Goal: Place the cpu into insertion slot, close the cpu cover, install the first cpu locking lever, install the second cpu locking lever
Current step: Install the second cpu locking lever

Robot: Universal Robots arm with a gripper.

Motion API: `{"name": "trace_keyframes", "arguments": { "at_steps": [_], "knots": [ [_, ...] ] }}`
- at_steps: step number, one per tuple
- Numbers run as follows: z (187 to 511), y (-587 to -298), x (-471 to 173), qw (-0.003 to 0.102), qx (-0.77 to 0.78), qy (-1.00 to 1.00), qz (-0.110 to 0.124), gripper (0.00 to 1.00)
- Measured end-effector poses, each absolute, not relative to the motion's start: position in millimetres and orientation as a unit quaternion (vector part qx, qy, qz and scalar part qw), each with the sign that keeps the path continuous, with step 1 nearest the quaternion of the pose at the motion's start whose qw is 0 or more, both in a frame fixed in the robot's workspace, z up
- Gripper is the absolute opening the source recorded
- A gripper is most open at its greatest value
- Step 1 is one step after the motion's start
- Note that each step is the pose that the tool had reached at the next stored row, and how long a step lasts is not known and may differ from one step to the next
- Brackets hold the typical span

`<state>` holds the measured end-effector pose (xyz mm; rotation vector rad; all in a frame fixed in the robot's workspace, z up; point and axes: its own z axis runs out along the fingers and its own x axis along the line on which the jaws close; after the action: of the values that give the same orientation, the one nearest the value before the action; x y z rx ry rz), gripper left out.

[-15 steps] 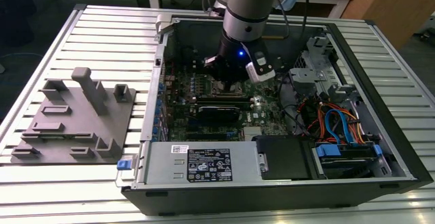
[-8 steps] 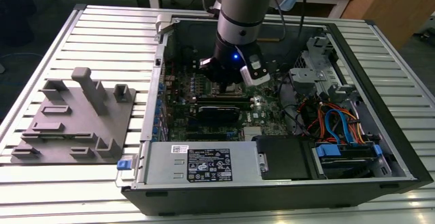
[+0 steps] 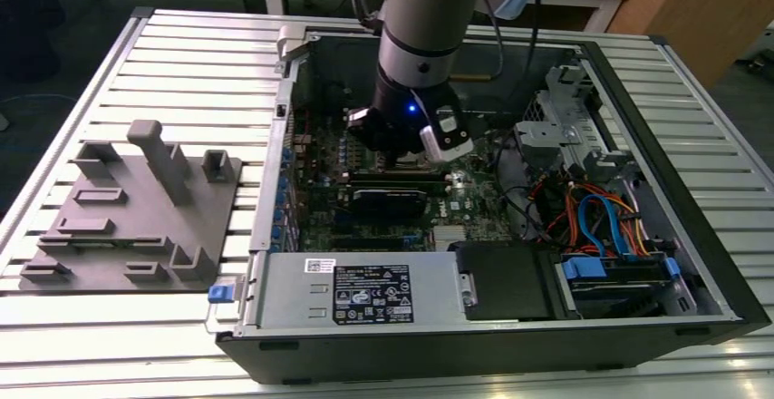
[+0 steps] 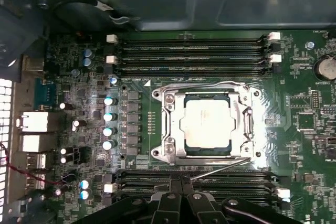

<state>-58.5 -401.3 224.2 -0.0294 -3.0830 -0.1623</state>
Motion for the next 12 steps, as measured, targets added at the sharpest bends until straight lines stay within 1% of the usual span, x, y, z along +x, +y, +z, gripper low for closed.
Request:
{"name": "trace_keyframes", "arguments": {
  "at_steps": [8,12],
  "knots": [
    [218.5,-405.2,-63.7,0.027,-0.009,-0.997,-0.069,0.10],
    [218.4,-405.1,-63.7,0.027,-0.009,-0.997,-0.069,0.10]
  ]
}}
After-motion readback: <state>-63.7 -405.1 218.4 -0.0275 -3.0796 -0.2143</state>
